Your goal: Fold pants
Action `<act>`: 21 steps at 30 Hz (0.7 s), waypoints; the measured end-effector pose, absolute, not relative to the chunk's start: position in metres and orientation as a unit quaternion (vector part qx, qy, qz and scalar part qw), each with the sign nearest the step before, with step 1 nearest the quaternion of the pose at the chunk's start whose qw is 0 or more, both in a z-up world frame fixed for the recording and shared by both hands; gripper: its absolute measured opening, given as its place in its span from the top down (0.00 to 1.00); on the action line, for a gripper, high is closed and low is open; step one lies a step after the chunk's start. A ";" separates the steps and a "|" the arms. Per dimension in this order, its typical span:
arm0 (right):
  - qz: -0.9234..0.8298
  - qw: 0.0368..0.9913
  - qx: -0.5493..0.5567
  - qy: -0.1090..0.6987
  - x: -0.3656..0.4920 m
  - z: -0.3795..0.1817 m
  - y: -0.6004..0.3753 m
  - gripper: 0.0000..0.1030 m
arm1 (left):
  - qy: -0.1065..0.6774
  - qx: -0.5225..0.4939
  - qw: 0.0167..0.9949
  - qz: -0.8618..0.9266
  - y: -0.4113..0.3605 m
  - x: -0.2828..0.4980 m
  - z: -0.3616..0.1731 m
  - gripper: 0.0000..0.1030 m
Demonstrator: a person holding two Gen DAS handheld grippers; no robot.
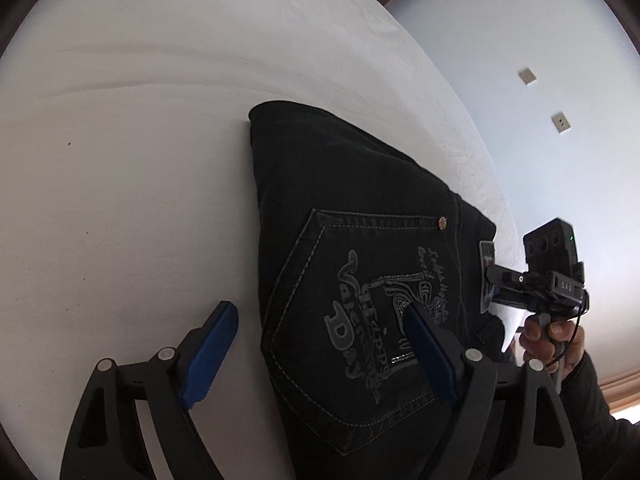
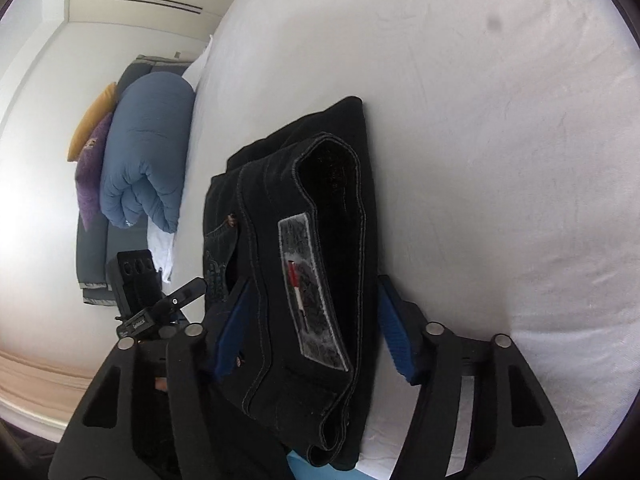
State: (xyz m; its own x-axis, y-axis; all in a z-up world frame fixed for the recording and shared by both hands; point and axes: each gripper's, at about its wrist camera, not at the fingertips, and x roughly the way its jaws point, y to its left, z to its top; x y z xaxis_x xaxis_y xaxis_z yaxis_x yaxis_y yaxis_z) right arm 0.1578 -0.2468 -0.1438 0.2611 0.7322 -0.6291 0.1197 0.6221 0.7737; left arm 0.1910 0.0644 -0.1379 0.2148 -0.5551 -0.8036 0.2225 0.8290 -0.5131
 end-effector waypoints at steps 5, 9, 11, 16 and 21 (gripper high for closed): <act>0.203 0.704 0.375 0.568 0.159 -0.152 -0.239 0.68 | 0.576 -0.073 0.778 -0.239 0.030 0.190 -0.133 0.39; 0.191 0.731 0.344 0.557 0.153 -0.147 -0.229 0.71 | 0.571 -0.032 0.791 -0.219 0.013 0.185 -0.127 0.50; 0.181 0.747 0.314 0.557 0.152 -0.141 -0.221 0.73 | 0.567 -0.013 0.796 -0.211 0.007 0.182 -0.123 0.56; 0.169 0.775 0.252 0.554 0.152 -0.127 -0.208 0.81 | 0.559 -0.003 0.804 -0.201 0.004 0.179 -0.116 0.65; 0.165 0.801 0.206 0.537 0.148 -0.105 -0.194 0.85 | 0.545 0.010 0.815 -0.196 0.004 0.171 -0.105 0.70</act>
